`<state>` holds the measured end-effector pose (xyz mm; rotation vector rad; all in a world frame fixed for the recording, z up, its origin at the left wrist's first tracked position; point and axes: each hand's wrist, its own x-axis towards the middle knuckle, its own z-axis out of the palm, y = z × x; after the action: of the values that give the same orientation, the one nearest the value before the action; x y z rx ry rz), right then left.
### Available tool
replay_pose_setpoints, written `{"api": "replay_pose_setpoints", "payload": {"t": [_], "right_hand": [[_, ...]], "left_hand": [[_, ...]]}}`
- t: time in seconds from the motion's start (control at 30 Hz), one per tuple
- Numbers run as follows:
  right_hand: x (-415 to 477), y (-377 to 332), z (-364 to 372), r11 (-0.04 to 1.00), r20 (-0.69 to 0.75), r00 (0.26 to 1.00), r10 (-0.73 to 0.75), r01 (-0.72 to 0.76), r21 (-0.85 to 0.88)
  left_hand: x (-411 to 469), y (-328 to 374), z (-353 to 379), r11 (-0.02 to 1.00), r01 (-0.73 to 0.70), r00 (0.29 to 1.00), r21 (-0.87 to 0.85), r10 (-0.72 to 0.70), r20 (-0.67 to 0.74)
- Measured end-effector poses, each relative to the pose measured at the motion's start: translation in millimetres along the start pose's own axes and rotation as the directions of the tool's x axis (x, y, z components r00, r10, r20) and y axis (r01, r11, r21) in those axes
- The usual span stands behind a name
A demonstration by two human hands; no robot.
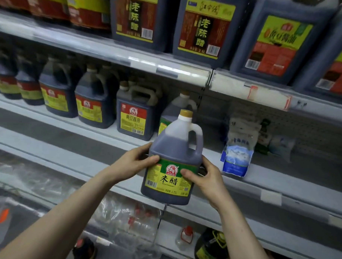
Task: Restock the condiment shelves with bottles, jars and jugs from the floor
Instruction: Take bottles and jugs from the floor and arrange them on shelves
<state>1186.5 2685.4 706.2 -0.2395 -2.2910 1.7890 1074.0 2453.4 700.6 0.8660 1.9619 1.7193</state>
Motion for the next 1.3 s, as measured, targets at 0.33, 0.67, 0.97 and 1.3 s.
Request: {"api": "replay_pose_setpoints", "payload": {"t": [0.33, 0.67, 0.97, 1.3], "right_hand": [[62, -3, 35, 1.0, -0.156, 0.988, 0.011, -0.007, 0.022], [99, 10, 37, 0.996, -0.188, 0.979, 0.083, -0.077, 0.039], [118, 17, 37, 0.996, -0.206, 0.975, 0.082, -0.086, -0.012], [117, 15, 41, 0.992, -0.204, 0.977, 0.055, -0.077, -0.102]], "left_hand": [[82, -10, -75, 0.981, -0.127, 0.974, 0.147, 0.095, 0.205], [123, -28, -89, 0.972, -0.131, 0.983, 0.194, 0.102, 0.152], [136, -33, -96, 0.954, -0.104, 0.988, 0.282, 0.066, 0.14], [130, -37, -91, 0.96, -0.02, 0.984, 0.28, -0.031, 0.175]]}}
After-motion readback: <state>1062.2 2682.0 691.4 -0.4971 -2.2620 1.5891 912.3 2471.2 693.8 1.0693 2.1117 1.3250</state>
